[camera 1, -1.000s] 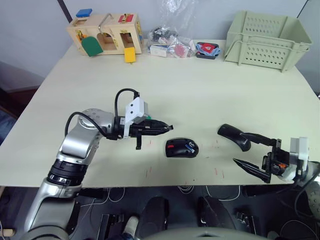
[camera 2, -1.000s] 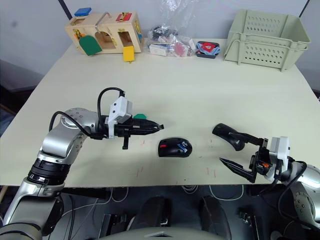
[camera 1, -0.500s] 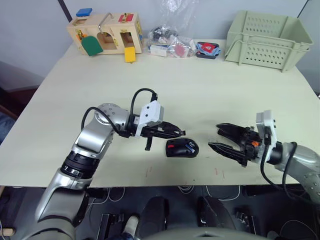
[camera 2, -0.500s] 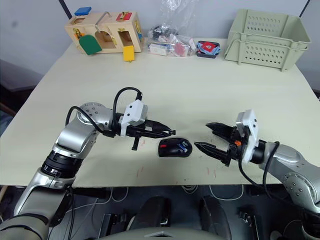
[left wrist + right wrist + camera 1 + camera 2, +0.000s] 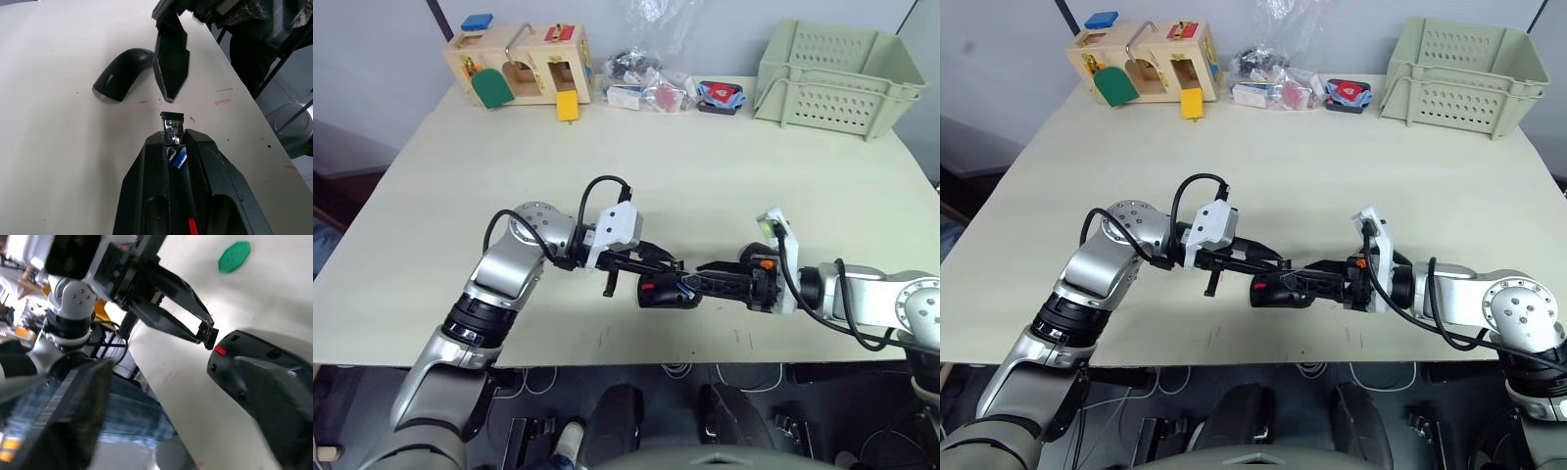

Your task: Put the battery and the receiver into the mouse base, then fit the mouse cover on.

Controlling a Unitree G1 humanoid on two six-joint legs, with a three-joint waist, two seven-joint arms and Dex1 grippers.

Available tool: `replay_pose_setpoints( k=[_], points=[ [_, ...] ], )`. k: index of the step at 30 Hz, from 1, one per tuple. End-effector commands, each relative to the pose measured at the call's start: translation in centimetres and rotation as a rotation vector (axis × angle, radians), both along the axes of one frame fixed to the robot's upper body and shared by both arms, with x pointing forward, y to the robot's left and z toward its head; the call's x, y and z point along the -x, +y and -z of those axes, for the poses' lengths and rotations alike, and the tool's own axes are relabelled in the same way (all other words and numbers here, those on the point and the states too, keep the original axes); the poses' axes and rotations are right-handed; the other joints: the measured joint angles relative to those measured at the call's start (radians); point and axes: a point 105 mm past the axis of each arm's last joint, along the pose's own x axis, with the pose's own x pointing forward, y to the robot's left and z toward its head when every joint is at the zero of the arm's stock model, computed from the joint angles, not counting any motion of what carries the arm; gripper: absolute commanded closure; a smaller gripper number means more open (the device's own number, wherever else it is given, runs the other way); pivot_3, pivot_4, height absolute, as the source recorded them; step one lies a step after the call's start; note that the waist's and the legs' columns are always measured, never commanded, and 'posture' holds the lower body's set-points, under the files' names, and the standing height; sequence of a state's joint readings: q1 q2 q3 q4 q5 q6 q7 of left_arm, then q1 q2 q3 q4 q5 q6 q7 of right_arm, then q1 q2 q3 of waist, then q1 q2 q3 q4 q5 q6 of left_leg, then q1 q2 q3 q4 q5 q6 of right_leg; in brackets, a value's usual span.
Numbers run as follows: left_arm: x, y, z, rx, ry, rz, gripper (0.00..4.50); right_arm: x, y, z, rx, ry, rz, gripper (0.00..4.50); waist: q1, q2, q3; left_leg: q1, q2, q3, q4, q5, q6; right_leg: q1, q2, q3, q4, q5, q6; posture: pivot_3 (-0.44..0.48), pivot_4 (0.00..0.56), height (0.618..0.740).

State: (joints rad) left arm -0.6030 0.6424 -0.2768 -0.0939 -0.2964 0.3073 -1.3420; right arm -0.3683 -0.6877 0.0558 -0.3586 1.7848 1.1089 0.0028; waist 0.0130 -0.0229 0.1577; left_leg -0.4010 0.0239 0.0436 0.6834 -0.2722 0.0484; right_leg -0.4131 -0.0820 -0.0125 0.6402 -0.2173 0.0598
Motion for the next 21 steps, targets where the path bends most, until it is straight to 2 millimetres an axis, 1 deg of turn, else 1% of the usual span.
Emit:
replay_pose_setpoints(
  k=[1, 2, 11, 18, 21],
  points=[
    [0.39, -0.35, -0.69, 0.012, -0.037, 0.021, 4.15, -0.02, 0.4, -0.85, -0.034, 0.029, 0.007, 2.42, 0.0, 0.0, 0.0, 0.0, 0.0, 0.0, 0.0, 0.0, 0.0, 0.0, 0.0, 0.0, 0.0, 0.0, 0.0, 0.0, 0.15, 0.74],
    [0.43, -0.34, -0.7, 0.012, -0.037, 0.022, 4.15, -0.03, 0.48, -0.85, -0.032, 0.035, 0.01, 2.83, -0.001, 0.0, 0.0, 0.0, 0.0, 0.0, 0.0, 0.0, 0.0, 0.0, 0.0, 0.0, 0.0, 0.0, 0.0, 0.0, 0.15, 0.74],
    [0.76, -0.67, -0.8, 0.01, -0.042, 0.046, 4.15, -0.31, 0.97, -0.71, -0.022, 0.067, 0.028, 2.83, -0.001, 0.0, 0.0, 0.0, 0.0, 0.0, 0.0, 0.0, 0.0, 0.0, 0.0, 0.0, 0.0, 0.0, 0.0, 0.0, 0.15, 0.74],
    [1.04, -0.69, -0.83, 0.009, -0.036, 0.051, 4.15, -0.64, 0.6, -0.5, -0.004, 0.067, 0.049, 2.83, -0.001, 0.0, 0.0, 0.0, 0.001, 0.0, 0.0, 0.0, 0.0, 0.0, 0.0, 0.0, 0.0, 0.0, 0.0, 0.0, 0.15, 0.74],
    [0.8, -0.57, -0.88, 0.008, -0.034, 0.038, 4.15, -0.65, 0.23, -0.38, 0.003, 0.066, 0.049, 2.83, -0.001, 0.0, 0.0, 0.0, 0.002, 0.0, 0.0, 0.0, 0.0, 0.0, 0.0, 0.0, -0.001, 0.0, 0.0, 0.0, 0.15, 0.74]
  ],
)
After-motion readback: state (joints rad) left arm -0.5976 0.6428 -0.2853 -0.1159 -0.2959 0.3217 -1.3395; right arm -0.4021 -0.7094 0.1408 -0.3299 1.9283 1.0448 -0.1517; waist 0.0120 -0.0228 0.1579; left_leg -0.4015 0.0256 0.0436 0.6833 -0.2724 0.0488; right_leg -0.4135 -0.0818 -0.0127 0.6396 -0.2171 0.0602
